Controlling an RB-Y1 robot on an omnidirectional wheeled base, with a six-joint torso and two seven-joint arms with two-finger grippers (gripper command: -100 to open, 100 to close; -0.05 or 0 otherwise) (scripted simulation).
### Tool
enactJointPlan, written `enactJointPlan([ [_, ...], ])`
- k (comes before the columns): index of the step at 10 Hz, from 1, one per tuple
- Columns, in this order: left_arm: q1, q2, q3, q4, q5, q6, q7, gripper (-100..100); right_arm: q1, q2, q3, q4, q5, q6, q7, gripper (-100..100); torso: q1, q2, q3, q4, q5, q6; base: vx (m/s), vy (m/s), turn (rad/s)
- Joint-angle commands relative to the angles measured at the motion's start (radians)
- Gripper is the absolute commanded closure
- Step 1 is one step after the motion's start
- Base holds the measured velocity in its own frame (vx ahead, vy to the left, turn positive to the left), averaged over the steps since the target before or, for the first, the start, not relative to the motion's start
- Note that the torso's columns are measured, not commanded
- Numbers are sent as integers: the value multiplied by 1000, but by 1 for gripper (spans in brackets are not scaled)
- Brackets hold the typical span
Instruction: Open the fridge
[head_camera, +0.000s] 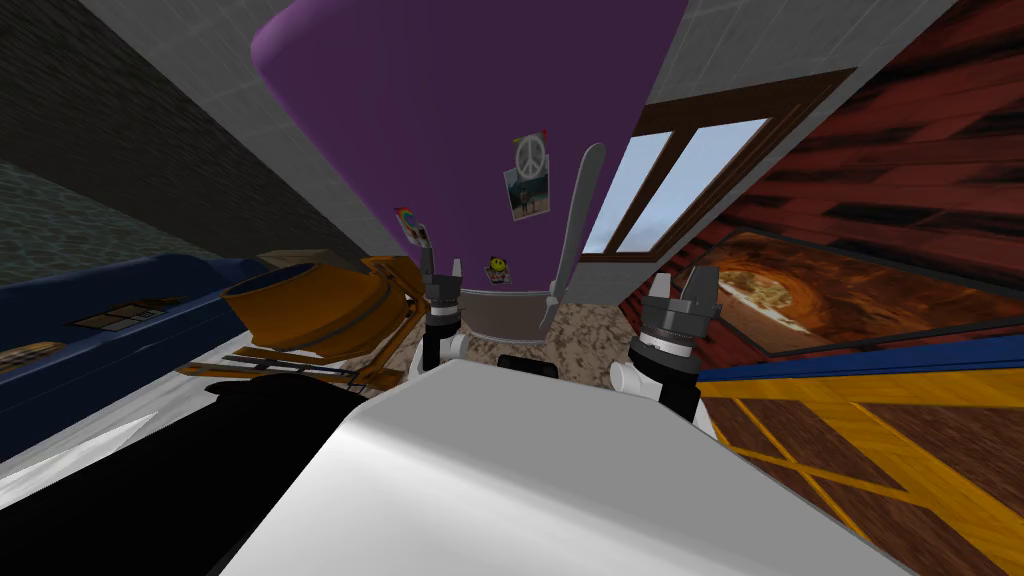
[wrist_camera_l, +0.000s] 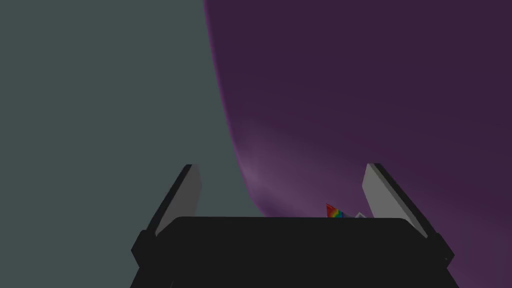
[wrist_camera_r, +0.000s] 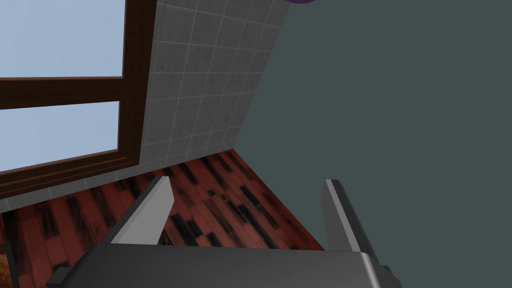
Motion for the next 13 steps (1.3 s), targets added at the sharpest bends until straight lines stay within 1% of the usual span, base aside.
enactJointPlan([
  [1, 0, 0, 0, 0, 0, 0, 0, 0, 0, 0, 0, 0, 0, 0, 0, 0, 0, 40, -82, 41, 0, 0, 0, 0, 0],
  [3, 0, 0, 0, 0, 0, 0, 0, 0, 0, 0, 0, 0, 0, 0, 0, 0, 0, 175, -351, 176, 0, 0, 0, 0, 0],
  [9, 0, 0, 0, 0, 0, 0, 0, 0, 0, 0, 0, 0, 0, 0, 0, 0, 0, 618, -1234, 617, 0, 0, 0, 0, 0],
  [10, -4, 34, 1, 17, 0, -9, -3, -100, 0, 0, 0, 0, 0, 0, 0, 0, 0, 691, -1382, 691, 0, 0, 17, -46, 8],
  [11, -6, 48, 1, 27, 0, -15, -5, -100, 0, 0, 0, 0, 0, 0, 0, 0, -2, 724, -1451, 724, 0, 0, 20, -73, 13],
  [12, -11, 70, 3, 53, 1, -27, -10, -100, 0, 0, 0, 0, 0, 0, 0, 0, -3, 734, -1471, 734, -1, 0, 30, -101, 21],
  [13, -14, 77, 3, 68, 1, -35, -13, -100, 0, 0, 0, 0, 0, 0, 0, 0, -3, 736, -1476, 736, -1, 0, 46, -159, 13],
])
